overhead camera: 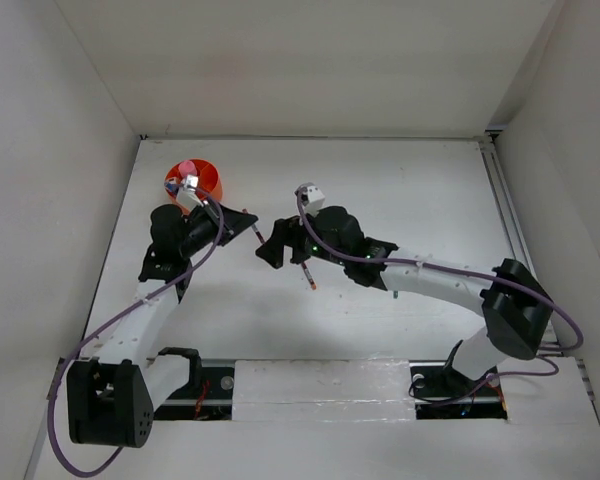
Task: Sort the stationery into containers
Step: Pass the stationery from the right arm to the left, then place the stationery into the container
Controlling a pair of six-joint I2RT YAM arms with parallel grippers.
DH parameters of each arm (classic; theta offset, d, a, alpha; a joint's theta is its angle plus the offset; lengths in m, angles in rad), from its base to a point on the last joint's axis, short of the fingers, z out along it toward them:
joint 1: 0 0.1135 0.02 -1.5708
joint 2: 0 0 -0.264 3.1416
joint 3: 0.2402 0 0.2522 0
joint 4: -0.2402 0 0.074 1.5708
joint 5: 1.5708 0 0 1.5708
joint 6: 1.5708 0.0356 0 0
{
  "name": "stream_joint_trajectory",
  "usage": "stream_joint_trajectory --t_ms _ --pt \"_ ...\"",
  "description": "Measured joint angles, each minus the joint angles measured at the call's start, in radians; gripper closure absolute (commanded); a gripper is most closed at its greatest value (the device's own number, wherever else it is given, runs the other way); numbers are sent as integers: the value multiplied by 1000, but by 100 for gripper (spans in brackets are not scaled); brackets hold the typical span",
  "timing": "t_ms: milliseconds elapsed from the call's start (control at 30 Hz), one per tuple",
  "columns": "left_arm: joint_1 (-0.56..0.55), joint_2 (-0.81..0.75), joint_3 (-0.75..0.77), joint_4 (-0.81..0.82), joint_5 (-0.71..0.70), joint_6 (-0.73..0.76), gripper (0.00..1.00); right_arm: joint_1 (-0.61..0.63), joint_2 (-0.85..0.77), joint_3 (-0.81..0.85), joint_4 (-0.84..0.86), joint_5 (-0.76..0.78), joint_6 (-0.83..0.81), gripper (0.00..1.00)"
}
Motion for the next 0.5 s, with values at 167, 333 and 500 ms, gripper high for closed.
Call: stream_joint_trajectory --t_ms 167,333,500 --pt "0 24 69 -27 -91 29 100 -49 -98 -66 3 -14 0 0" --pt "0 122 221 -92 -265 91 100 -120 -241 -145 10 -17 0 0" --pt "18 299 476 -150 -476 229 100 -142 -335 -215 10 -23 0 0"
